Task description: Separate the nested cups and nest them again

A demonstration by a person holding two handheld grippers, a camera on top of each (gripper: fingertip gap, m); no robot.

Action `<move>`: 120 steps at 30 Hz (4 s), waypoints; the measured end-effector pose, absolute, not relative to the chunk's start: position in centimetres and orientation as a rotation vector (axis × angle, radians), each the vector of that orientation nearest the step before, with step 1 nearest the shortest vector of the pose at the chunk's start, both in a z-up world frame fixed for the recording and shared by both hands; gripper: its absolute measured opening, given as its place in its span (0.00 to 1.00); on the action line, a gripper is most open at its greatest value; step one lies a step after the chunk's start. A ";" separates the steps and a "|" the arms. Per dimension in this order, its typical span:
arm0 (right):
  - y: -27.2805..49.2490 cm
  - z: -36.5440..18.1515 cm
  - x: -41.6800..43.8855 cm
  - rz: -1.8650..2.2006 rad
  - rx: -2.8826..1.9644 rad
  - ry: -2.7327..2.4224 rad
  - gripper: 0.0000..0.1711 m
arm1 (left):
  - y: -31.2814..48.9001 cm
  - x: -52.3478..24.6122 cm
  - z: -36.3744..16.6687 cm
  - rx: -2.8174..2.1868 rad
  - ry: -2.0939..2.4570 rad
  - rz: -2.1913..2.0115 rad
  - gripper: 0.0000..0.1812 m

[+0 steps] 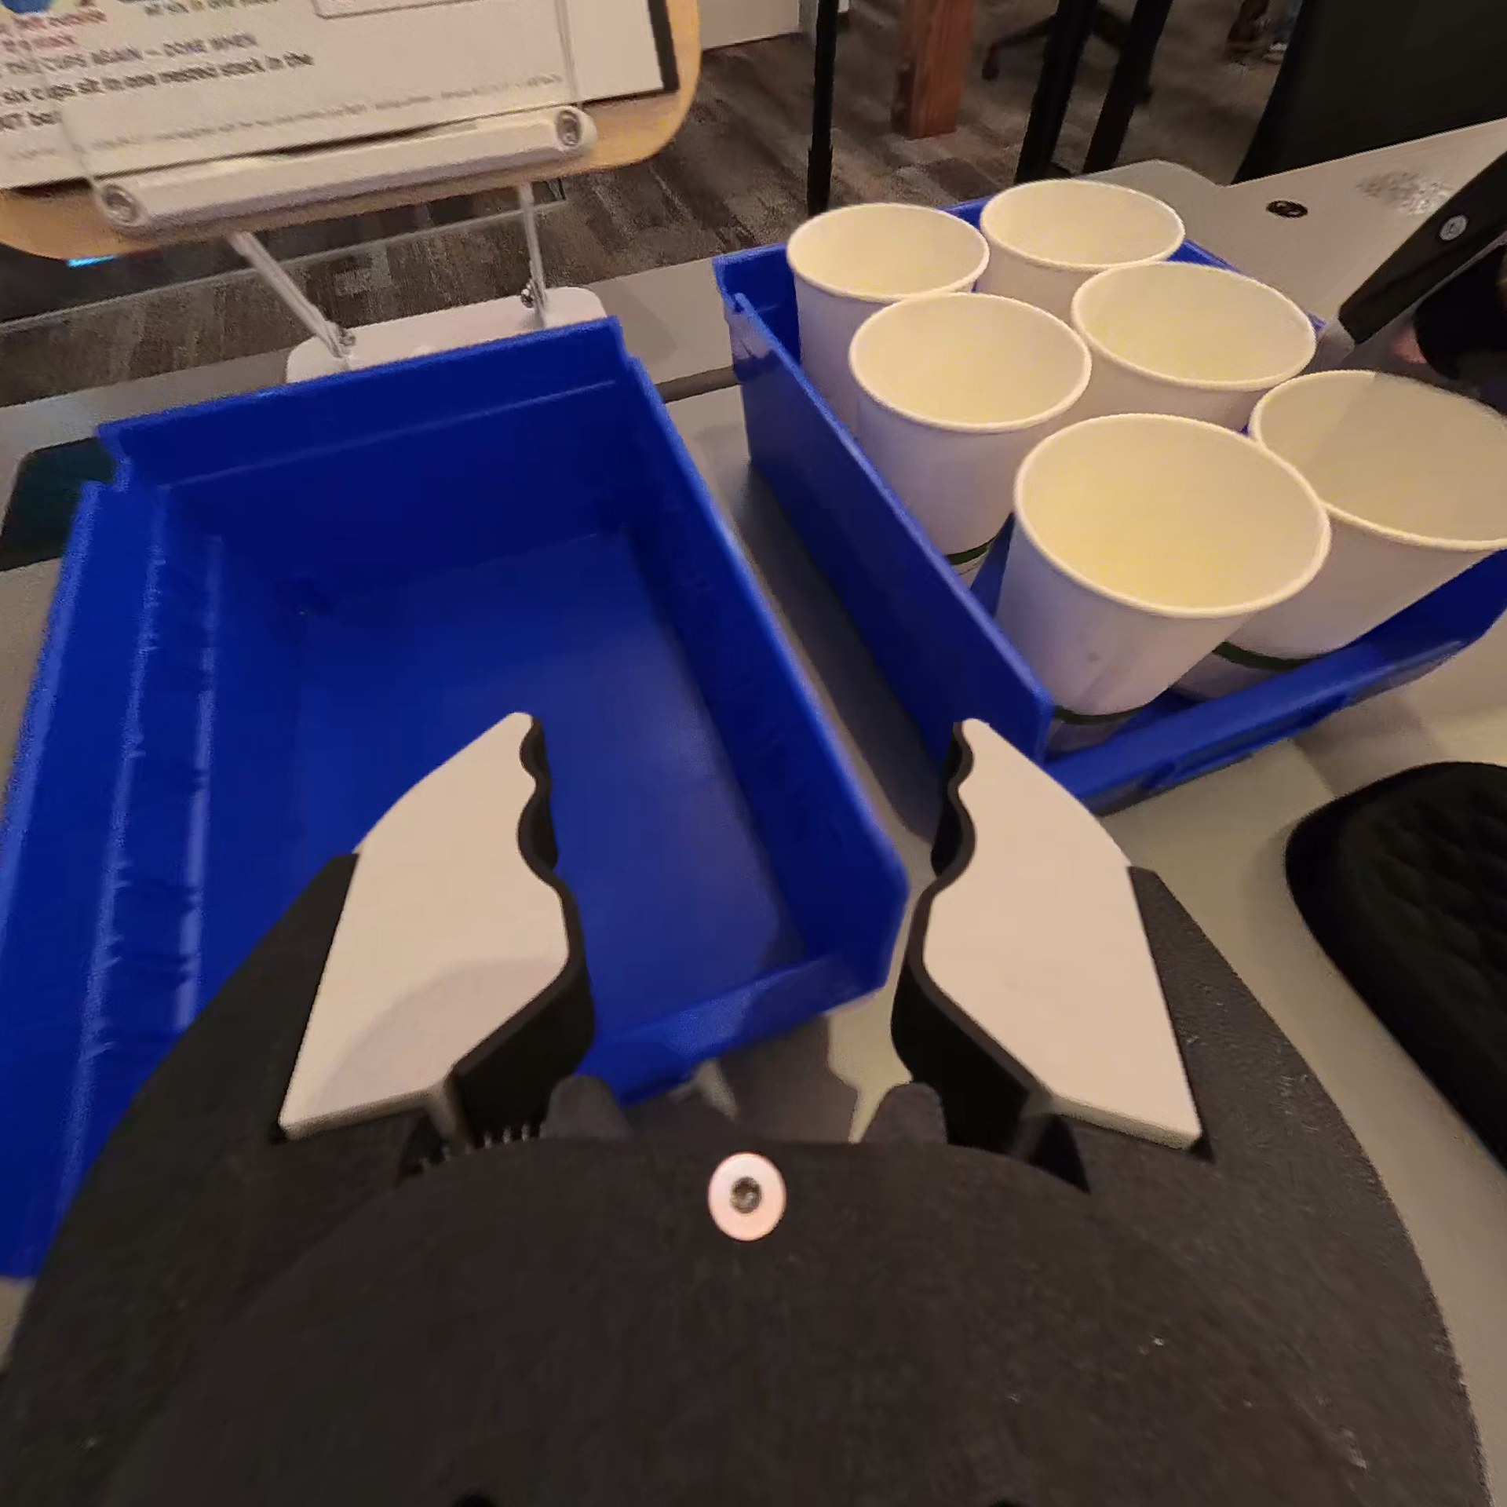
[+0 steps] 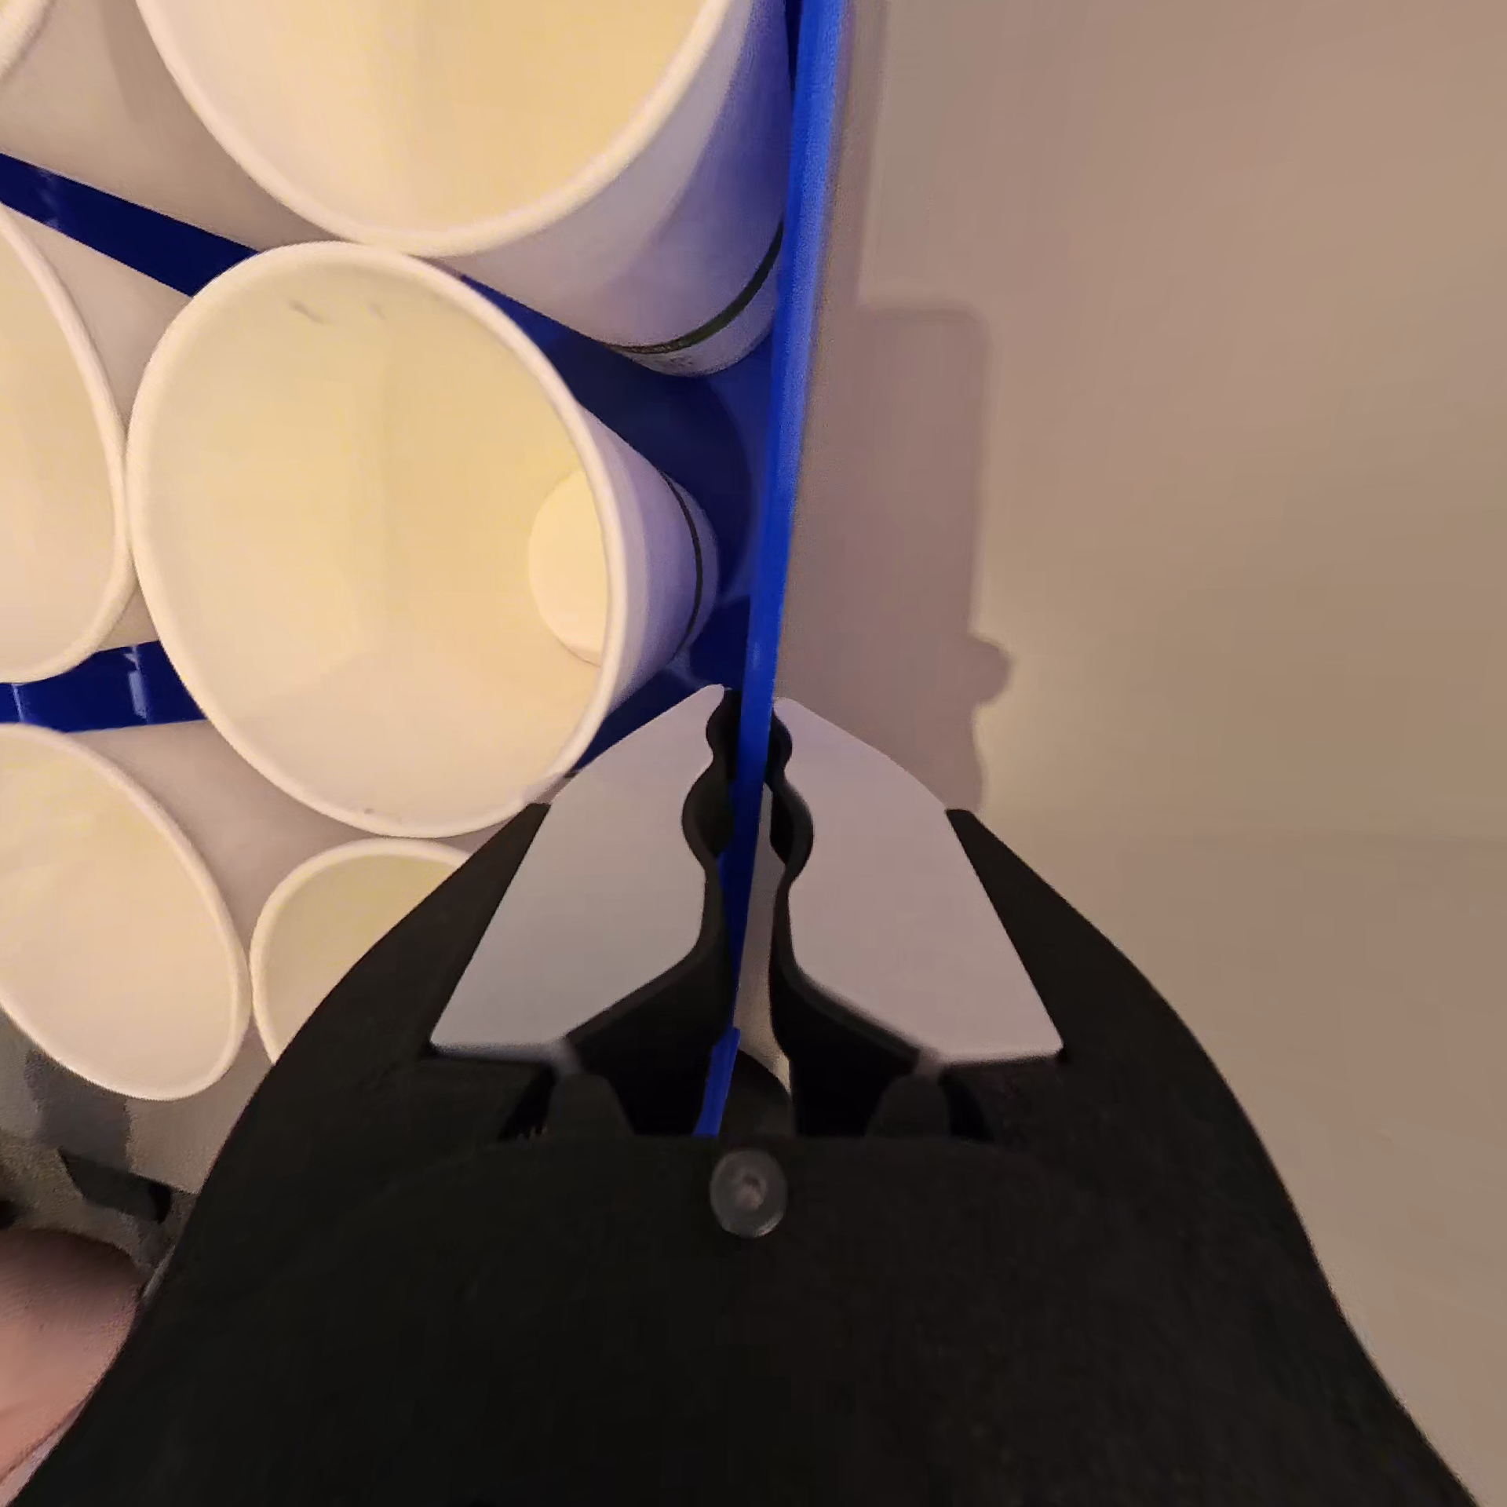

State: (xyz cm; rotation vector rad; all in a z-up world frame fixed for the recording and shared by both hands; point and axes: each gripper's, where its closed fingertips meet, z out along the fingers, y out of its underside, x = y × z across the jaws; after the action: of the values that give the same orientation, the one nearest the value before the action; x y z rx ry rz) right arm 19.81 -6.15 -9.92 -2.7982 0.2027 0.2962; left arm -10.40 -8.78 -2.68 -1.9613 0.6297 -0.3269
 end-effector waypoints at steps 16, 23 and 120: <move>-8.3 -6.9 22.3 0.299 -2.841 0.258 0.03 | -9.6 -32.4 -1.4 -1.997 0.356 -0.267 0.47; -8.5 -1.6 20.8 0.303 -2.841 0.236 0.03 | -10.1 -36.1 -1.1 -1.993 0.292 -0.283 0.46; 0.9 -5.5 -5.7 0.106 -2.566 -0.300 0.43 | 1.8 -52.5 -8.9 -2.137 0.420 -0.226 0.04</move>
State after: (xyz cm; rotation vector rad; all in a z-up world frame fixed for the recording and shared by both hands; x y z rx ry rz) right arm -5.68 0.93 -5.48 -2.5660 -0.2998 0.1064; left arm -52.49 1.79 -8.89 -2.1374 0.4200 -0.2260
